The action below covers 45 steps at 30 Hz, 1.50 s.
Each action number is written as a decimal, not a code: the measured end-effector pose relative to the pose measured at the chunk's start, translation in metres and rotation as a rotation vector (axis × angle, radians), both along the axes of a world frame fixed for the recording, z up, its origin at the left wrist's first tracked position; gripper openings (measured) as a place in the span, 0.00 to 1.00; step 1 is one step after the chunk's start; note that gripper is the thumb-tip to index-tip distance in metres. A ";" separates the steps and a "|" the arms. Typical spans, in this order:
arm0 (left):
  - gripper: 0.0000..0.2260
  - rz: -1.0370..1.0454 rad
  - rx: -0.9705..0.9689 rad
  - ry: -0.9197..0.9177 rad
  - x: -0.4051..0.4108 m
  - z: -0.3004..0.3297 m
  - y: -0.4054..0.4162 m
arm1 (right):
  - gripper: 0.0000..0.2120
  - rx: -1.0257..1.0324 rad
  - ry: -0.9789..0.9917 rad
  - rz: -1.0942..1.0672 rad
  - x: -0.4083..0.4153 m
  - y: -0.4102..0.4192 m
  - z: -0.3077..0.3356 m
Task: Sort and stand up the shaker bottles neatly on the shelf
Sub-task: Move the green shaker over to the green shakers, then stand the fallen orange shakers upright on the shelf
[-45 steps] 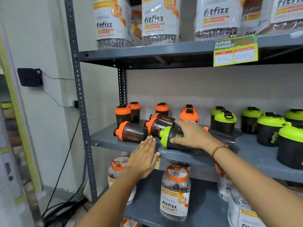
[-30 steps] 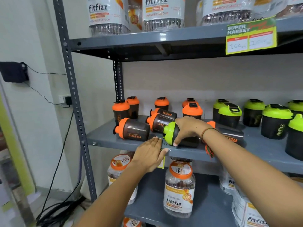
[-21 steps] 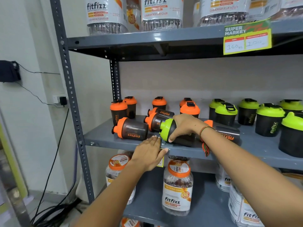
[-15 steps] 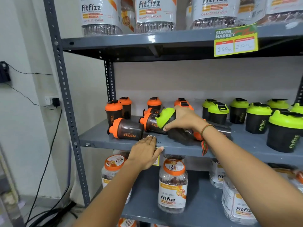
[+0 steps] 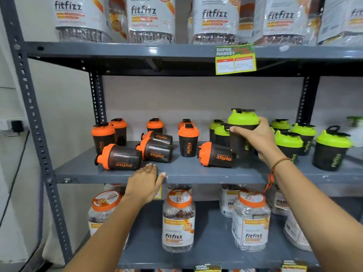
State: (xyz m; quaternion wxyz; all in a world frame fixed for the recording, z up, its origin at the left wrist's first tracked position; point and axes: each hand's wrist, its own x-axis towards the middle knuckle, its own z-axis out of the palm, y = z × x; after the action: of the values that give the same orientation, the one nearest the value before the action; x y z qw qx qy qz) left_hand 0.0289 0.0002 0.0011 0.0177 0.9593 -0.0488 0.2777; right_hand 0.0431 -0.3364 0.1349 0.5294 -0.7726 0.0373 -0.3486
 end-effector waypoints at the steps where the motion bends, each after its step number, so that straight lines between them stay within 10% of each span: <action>1: 0.28 0.002 -0.002 0.003 0.000 -0.001 0.000 | 0.39 0.005 0.002 -0.032 0.000 -0.008 -0.007; 21: 0.29 0.004 -0.015 0.006 -0.002 -0.002 0.002 | 0.49 0.002 0.100 -0.169 0.016 -0.034 -0.068; 33: 0.29 0.018 0.008 0.002 -0.001 -0.002 0.002 | 0.32 -0.523 -0.496 -0.268 -0.012 0.021 -0.042; 45: 0.30 0.013 0.015 0.013 -0.001 -0.003 0.003 | 0.46 -1.178 0.498 0.092 0.037 0.063 -0.020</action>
State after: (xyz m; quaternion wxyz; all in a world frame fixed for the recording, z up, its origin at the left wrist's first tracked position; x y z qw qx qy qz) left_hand 0.0281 0.0032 -0.0017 0.0090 0.9615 -0.0448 0.2709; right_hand 0.0803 -0.2738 0.1152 0.0061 -0.9926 -0.0718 -0.0980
